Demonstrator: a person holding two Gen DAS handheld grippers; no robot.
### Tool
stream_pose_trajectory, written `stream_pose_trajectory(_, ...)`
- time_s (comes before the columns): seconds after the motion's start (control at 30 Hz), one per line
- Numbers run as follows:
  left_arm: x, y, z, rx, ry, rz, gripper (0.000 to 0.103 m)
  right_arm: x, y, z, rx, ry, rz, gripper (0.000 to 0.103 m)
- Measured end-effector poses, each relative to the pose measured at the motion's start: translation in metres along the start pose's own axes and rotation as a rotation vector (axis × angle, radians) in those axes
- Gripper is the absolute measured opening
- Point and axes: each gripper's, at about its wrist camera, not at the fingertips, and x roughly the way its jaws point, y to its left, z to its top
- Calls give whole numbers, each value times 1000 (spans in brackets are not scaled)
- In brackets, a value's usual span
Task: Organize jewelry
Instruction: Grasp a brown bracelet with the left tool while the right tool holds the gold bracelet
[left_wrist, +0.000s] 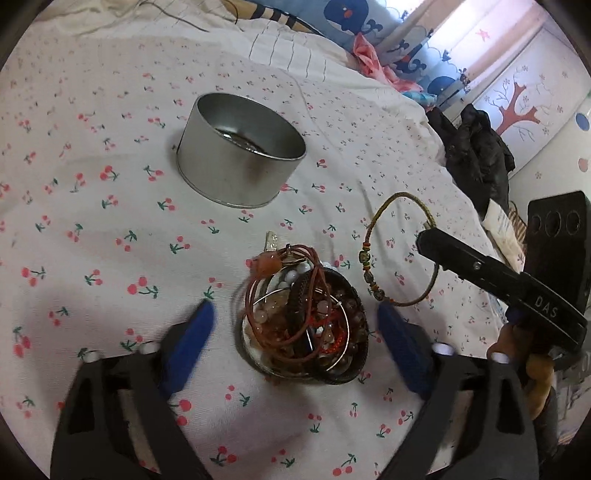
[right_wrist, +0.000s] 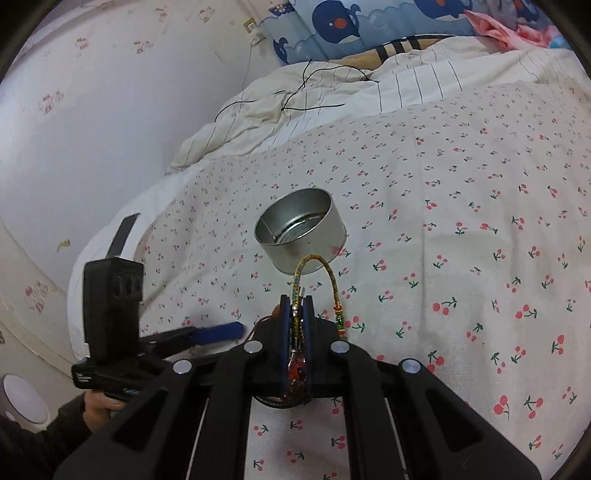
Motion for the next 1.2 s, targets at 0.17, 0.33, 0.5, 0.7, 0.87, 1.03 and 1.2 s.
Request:
stream_pose_trajectory(0.17, 13, 4, 3, -3, 21, 41, 36, -2, -2, -2, 19, -5, 12, 7)
stream_pose_trajectory(0.33, 5, 4, 5, 10, -3, 68, 10, -4, -5, -2, 32, -10, 28, 7)
stream_pose_trajectory(0.5, -4, 2, 9, 38, -19, 77, 10, -4, -9, -2, 54, -11, 47, 7)
stream_pose_trajectory(0.7, 3, 15, 12, -21, 74, 9, 15, -2, -9, -2, 55, -12, 50, 7)
stream_pose_trajectory(0.87, 3, 14, 10, -18, 58, 20, 25, -2, -7, -2, 52, -11, 49, 7)
stream_pose_trajectory(1.03, -11, 10, 9, 24, 1, 21, 3, -2, -8, -2, 51, -9, 52, 7)
stream_pose_trajectory(1.2, -26, 10, 15, 11, -24, -40, 3, -2, -6, -3, 48, -13, 58, 7)
